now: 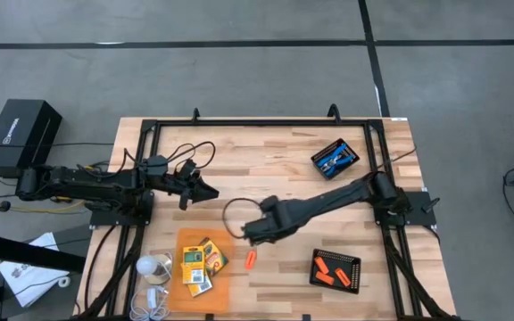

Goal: Pick & Place School Supplies
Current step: Put the orange eraser into the bottom black bin

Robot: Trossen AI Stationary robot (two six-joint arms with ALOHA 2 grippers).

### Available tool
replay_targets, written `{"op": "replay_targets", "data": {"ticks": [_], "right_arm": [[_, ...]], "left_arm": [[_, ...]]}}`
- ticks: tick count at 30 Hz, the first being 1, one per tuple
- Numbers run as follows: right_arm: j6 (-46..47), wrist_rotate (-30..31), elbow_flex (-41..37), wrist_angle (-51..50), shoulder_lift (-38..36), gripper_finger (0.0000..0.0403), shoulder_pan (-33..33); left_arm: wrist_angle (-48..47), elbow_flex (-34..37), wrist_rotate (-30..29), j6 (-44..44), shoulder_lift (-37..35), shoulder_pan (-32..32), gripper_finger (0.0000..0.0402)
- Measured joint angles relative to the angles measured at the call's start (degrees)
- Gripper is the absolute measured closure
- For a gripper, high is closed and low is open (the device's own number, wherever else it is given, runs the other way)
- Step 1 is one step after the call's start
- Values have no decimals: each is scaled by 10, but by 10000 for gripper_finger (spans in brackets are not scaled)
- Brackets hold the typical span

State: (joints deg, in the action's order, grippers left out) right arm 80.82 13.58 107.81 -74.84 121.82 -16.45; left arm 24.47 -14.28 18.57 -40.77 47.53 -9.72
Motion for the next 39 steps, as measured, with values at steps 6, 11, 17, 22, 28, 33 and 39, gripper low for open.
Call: {"op": "replay_targets", "data": {"ticks": [6, 11, 17, 22, 28, 33, 39], "right_arm": [[-2, -10, -15, -125, -53, 379, -22], [66, -70, -107, -98, -104, 379, -78], [230, -113, -232, 9, -162, 379, -163], [329, -126, -299, 83, -177, 379, -215], [369, -140, -343, 151, -177, 379, -246], [369, -138, -344, 109, -176, 326, -247], [345, -138, -344, 88, -176, 231, -248]], "left_arm": [[0, 0, 0, 0, 0, 0, 312], [1, 0, 1, 0, 0, 0, 312], [1, 0, 1, 0, 0, 0, 312], [1, 0, 1, 0, 0, 0, 312], [2, 0, -1, -1, 0, 0, 312], [2, 0, -2, -2, 0, 0, 312], [3, 0, -2, -3, 0, 0, 312]]}}
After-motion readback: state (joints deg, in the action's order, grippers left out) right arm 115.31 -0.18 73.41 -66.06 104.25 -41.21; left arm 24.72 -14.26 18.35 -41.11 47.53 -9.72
